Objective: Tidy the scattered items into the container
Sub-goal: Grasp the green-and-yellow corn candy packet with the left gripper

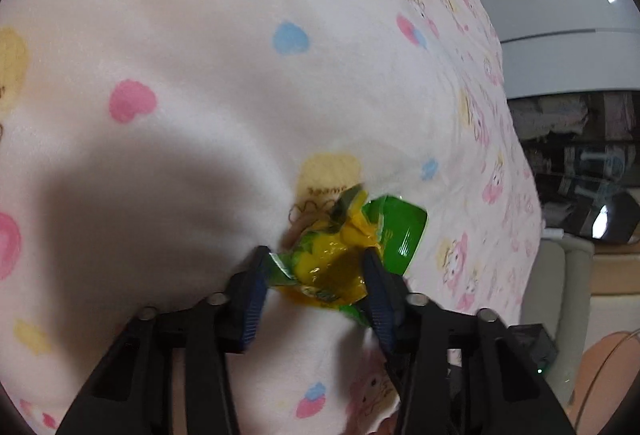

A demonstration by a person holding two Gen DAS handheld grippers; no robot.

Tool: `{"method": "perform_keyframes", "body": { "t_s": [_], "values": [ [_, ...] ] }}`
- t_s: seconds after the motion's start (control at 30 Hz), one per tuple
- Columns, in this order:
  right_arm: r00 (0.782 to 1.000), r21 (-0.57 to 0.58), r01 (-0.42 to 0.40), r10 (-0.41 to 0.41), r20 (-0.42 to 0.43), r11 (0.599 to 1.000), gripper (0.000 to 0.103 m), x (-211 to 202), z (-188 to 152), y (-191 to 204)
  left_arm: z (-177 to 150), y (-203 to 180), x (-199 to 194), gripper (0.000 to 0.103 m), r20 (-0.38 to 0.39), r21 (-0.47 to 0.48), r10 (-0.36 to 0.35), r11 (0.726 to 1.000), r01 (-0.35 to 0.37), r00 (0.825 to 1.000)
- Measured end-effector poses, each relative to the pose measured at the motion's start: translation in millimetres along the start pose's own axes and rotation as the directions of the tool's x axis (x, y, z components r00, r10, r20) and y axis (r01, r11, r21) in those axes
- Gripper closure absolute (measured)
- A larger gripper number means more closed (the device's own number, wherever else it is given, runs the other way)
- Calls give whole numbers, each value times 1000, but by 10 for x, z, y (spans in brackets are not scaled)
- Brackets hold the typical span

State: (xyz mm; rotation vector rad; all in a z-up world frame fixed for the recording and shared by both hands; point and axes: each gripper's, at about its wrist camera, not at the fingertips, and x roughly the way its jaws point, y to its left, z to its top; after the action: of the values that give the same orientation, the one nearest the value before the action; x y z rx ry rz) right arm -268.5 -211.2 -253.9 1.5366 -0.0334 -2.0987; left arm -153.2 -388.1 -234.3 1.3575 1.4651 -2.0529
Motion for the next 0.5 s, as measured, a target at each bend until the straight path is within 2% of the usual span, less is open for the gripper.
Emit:
{"method": "perform_keyframes", "body": {
  "t_s": [0.07,0.3,0.4,0.5],
  "values": [
    [1000,-4,-8,8,27,1000,92,-104,-43,41,-68,-51,-64,84,20,28,14,1000,-14,1000],
    [996,-58,11,-5,90,998,96,-660,-301,122,-455,-99,-313,85,-7,99,-28,995,29,1000],
    [993,-55,12,-6,115,998,96,-1011,-587,68,-761,-147,-413,84,-32,149,-38,988,42,999],
    [993,-55,24,-18,119,998,96,-1286,-863,-4,-1252,-190,-473,83,-54,245,-26,969,38,998]
  ]
}}
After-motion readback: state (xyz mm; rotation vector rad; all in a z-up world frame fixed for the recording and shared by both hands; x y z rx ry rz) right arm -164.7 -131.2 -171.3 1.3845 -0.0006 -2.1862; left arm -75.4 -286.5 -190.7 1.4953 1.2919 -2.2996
